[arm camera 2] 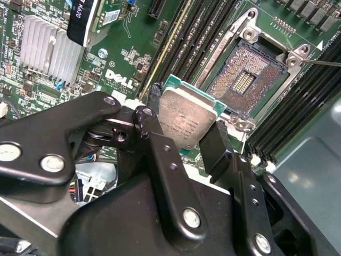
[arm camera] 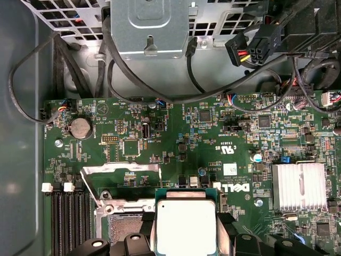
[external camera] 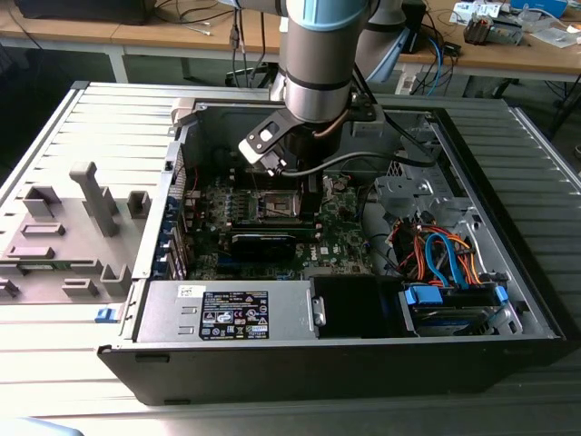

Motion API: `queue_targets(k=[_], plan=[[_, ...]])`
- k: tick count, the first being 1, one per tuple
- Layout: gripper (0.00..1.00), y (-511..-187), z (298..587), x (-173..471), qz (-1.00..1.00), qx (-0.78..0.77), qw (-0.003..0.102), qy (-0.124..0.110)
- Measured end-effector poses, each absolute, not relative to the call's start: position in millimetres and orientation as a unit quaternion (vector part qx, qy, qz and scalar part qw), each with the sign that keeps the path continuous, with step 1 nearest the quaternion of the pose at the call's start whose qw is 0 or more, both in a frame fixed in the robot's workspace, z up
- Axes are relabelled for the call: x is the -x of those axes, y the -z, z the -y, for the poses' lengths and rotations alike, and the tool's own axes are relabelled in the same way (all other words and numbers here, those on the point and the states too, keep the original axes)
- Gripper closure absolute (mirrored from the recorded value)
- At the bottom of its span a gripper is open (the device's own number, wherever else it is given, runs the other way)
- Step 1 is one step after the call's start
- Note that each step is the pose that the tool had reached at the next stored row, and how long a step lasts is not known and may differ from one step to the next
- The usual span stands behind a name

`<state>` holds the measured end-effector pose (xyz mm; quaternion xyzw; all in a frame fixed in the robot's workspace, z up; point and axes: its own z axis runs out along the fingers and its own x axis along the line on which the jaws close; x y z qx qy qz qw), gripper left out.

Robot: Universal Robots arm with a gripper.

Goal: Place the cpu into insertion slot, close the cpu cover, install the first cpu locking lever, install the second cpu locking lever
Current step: 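Place the cpu into insertion slot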

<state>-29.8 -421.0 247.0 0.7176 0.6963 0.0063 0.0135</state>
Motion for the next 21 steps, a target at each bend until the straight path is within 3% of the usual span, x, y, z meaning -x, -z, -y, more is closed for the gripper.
queue_targets(k=[21], plan=[[0.45,-240.8,408.8,39.5,-0.707,-0.707,0.015,-0.005]])
